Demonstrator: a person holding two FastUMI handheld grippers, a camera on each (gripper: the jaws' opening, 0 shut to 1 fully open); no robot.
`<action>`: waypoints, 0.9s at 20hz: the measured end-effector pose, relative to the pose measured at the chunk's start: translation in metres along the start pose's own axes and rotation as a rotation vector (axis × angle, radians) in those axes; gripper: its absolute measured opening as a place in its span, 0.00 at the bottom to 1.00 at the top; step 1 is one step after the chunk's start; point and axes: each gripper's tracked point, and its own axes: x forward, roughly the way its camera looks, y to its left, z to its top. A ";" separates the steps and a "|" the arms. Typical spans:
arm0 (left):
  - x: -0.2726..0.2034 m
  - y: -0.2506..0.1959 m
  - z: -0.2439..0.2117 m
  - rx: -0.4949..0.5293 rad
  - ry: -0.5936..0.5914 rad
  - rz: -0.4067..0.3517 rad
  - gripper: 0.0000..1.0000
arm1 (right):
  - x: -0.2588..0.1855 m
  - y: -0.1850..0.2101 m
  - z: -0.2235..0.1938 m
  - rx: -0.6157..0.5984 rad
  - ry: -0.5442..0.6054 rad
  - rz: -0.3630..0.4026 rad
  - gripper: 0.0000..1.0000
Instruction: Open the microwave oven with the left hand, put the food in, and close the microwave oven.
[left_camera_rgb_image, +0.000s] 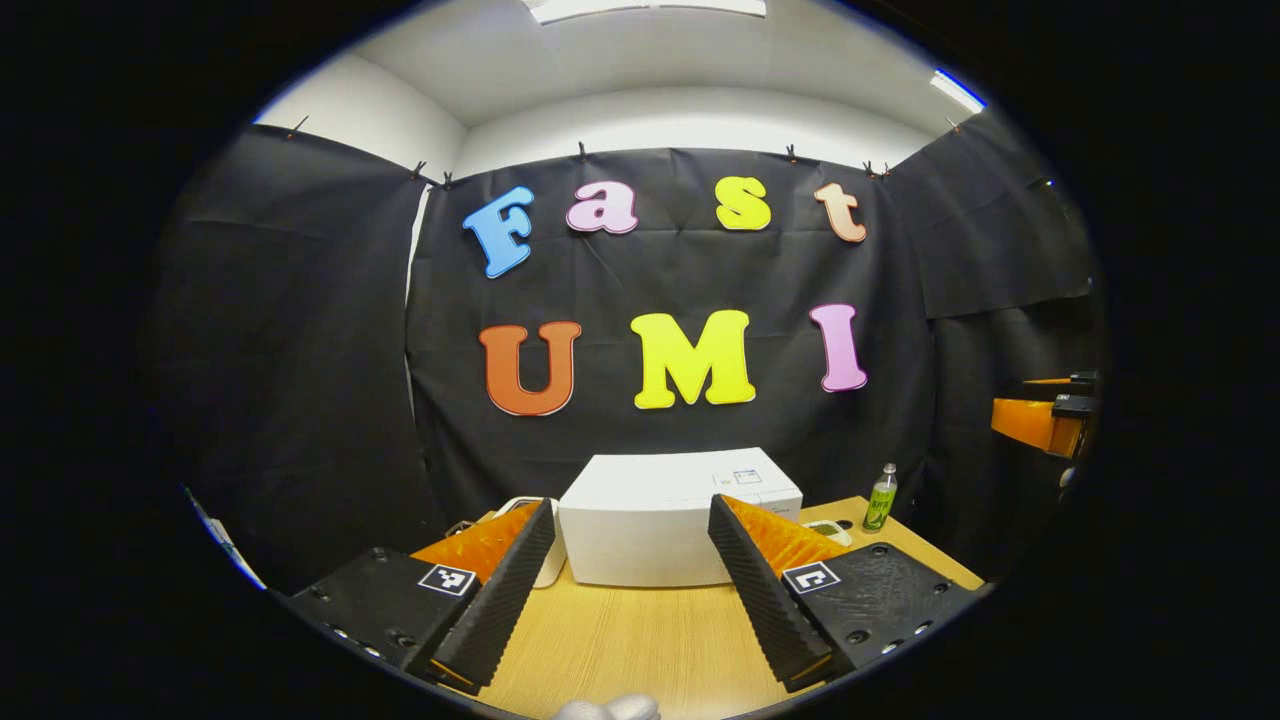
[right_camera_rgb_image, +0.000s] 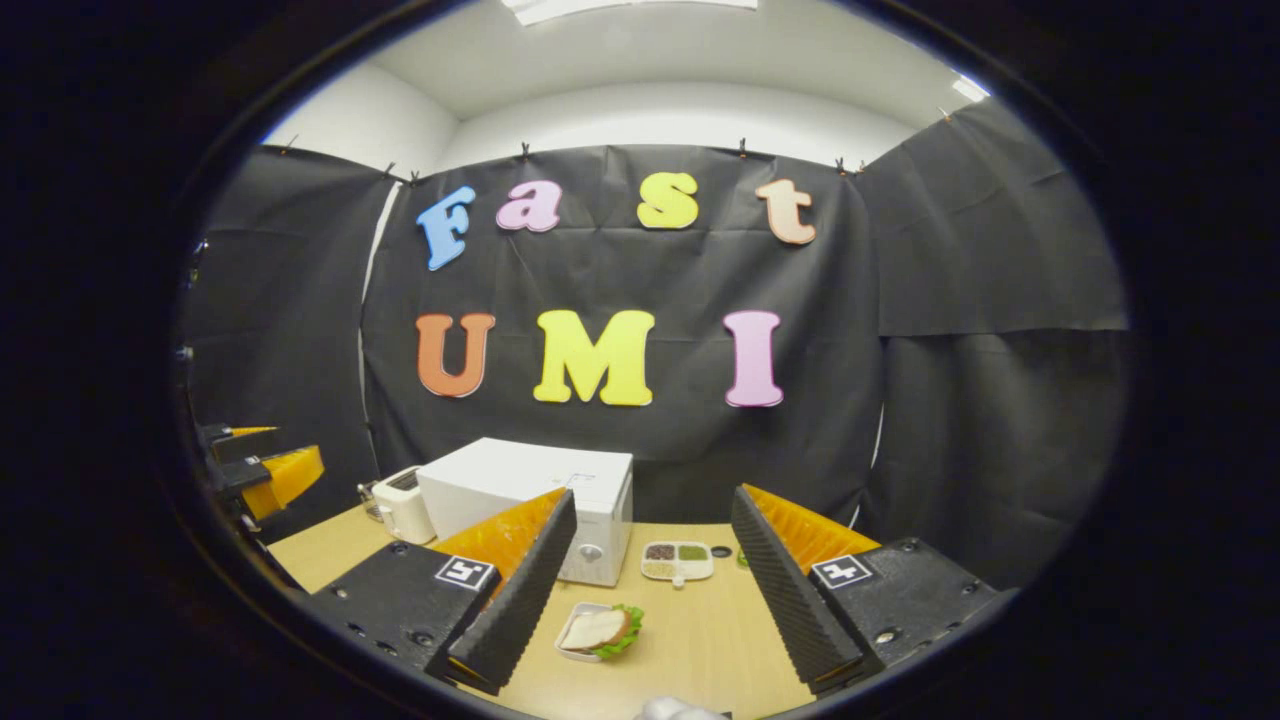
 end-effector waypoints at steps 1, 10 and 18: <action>-0.001 0.001 0.001 0.000 -0.002 0.003 0.95 | 0.002 0.004 0.004 -0.005 -0.009 0.007 0.92; 0.025 -0.018 -0.023 0.004 -0.012 -0.015 0.95 | 0.007 -0.015 0.011 0.005 -0.013 -0.008 0.92; 0.119 -0.134 -0.110 -0.058 0.067 -0.157 0.95 | 0.013 -0.056 0.021 -0.005 0.011 -0.069 1.00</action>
